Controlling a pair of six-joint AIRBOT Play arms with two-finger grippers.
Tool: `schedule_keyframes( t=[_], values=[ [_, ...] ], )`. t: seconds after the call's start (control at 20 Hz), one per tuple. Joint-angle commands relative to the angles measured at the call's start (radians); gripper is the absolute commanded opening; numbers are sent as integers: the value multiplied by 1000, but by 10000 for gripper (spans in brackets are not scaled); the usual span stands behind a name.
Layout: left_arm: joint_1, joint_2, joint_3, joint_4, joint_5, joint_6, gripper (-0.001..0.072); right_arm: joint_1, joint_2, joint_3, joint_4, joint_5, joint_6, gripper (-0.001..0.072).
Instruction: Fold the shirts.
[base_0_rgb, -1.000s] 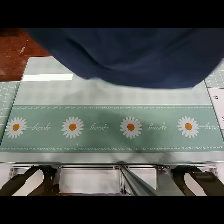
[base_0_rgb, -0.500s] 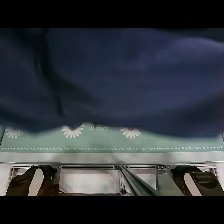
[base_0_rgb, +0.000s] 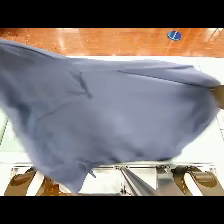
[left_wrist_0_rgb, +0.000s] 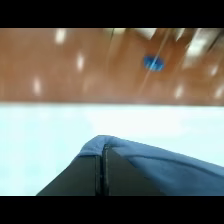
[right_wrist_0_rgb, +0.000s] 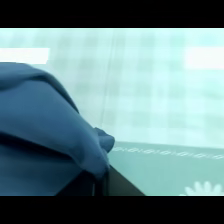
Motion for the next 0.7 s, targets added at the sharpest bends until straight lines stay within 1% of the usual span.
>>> schedule_keyframes(
  t=[0.0, 0.1, 0.2, 0.35, 0.45, 0.5, 0.55, 0.6, 0.65],
  values=[
    [-34, -158, -213, -6, 272, 24, 18, 1, -209, -156, 74, -223, -47, 23],
    [-59, -316, -188, -6, 333, 49, 18, 1, -390, -132, 154, -325, -101, 23],
    [-76, -476, -125, -6, 348, 48, 18, 1, -571, -58, 216, -384, -142, 23],
    [-92, -679, 1, -60, 311, 48, 18, 1, -846, 139, 241, -394, -139, 23],
    [-100, -762, 66, -128, 281, 48, 19, 0, -974, 265, 240, -389, -93, 23],
    [-101, -793, 93, -163, 262, 48, 74, -3, -1017, 315, 245, -392, -55, 81],
    [-101, -813, 114, -180, 235, 47, 302, -10, -1044, 351, 248, -386, -35, 291],
    [-96, -824, 134, -178, 196, 45, 499, -23, -1059, 385, 244, -355, -37, 412],
    [-78, -827, 158, -151, 139, 45, 507, -47, -1057, 406, 225, -309, -37, 411]
  ],
)
